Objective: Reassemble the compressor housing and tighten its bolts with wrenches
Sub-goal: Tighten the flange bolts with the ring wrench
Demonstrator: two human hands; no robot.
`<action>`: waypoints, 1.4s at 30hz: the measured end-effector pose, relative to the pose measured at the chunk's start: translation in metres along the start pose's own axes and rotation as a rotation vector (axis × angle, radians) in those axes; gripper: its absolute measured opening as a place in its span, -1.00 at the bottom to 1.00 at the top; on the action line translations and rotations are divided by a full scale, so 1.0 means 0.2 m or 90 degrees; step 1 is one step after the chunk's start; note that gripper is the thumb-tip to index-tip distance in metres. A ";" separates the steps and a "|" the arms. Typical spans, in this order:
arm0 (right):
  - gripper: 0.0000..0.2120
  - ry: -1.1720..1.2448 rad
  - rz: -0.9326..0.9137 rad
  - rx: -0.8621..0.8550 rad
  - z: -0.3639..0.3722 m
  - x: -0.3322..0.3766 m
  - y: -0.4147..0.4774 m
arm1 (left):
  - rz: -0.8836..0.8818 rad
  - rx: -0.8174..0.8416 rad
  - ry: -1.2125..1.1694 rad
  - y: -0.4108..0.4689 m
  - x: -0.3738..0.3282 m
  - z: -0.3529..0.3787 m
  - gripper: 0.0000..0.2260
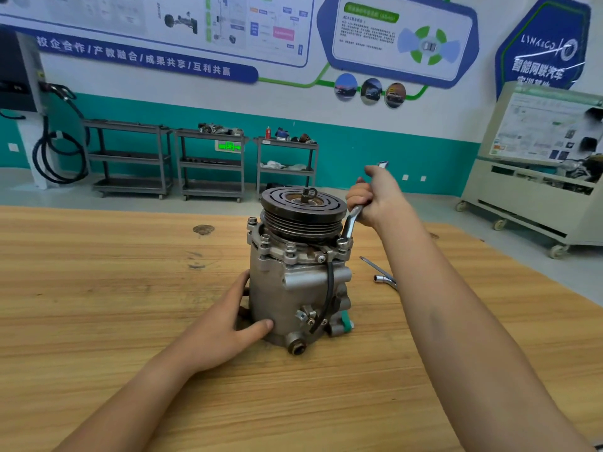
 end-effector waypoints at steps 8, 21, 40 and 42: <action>-0.59 0.183 0.043 0.087 -0.13 -0.04 0.06 | 0.000 0.001 -0.001 0.00 0.00 0.00 -0.25; -0.64 0.201 -0.109 0.087 -0.23 0.01 -0.08 | 0.010 -0.004 -0.002 0.00 0.00 0.01 -0.25; -0.64 0.293 -0.109 0.115 -0.26 -0.06 -0.05 | 0.010 -0.003 -0.013 0.00 0.01 0.01 -0.27; -0.64 0.309 -0.169 0.109 -0.30 -0.07 -0.10 | 0.012 -0.006 -0.017 0.00 0.01 0.01 -0.30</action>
Point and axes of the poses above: each hand's wrist, its own y-axis towards the middle knuckle, its own z-axis out of the palm, x = y × z, the point moved 3 cm from there along y, towards the middle knuckle, and after that the axes turned 15 degrees about z, right-handed, at the moved point
